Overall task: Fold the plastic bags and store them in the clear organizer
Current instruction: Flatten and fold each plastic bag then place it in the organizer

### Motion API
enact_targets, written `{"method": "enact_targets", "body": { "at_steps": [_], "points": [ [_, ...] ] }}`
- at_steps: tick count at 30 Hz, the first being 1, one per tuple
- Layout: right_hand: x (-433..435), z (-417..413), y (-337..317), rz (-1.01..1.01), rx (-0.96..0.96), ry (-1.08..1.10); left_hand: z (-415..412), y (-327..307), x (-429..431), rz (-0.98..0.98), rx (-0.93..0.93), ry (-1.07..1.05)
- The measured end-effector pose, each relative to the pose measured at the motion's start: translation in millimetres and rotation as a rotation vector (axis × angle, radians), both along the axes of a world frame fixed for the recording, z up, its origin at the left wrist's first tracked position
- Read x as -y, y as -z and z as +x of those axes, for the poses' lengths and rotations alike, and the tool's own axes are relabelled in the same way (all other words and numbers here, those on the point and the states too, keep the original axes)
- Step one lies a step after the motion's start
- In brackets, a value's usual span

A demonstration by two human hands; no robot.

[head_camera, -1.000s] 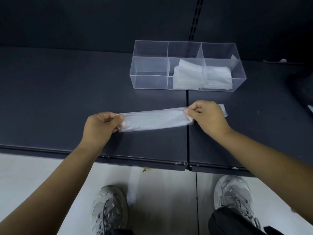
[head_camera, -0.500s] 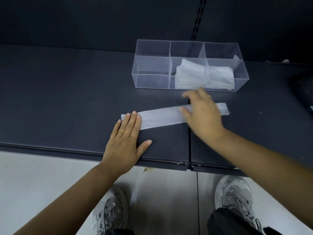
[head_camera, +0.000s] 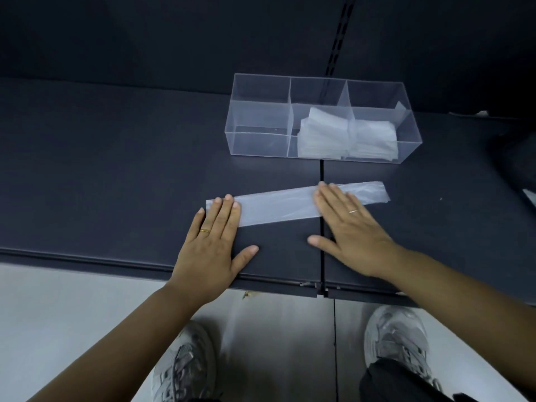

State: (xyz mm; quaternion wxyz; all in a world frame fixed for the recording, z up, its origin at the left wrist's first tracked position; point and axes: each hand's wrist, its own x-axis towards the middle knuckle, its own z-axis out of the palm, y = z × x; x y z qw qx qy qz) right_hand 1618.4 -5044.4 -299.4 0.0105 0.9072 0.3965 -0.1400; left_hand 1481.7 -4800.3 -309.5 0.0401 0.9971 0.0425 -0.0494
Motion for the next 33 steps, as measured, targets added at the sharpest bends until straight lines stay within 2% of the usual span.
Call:
{"method": "enact_targets", "body": {
  "at_steps": [4,8,10,19,22,26,28,29,33],
  "points": [
    [35,9,-3,0.025,-0.019,0.149,0,2,-2,-0.009,0.005,0.010],
    [51,33,-13,0.350,0.029,0.386,0,3,-2,-0.010,0.004,0.012],
    [53,52,-18,0.433,0.043,0.481,1,2,-2,-0.020,0.006,0.012],
    [53,65,-22,0.469,-0.098,0.485,10,-4,-19,0.010,-0.006,0.095],
    [70,49,-28,0.513,-0.258,0.584,21,-5,-34,-0.005,-0.005,0.147],
    [94,26,-38,0.421,-0.618,0.662,33,-9,-41,-0.028,0.011,0.201],
    [100,15,-39,0.393,-0.699,0.677,36,-10,-35,-0.010,0.018,0.231],
    [100,11,-38,0.401,-0.678,0.680,37,-11,-29,-0.002,0.026,0.248],
    [93,11,-31,0.493,-0.275,0.677,38,-13,11,-0.023,0.076,0.275]
  ]
}}
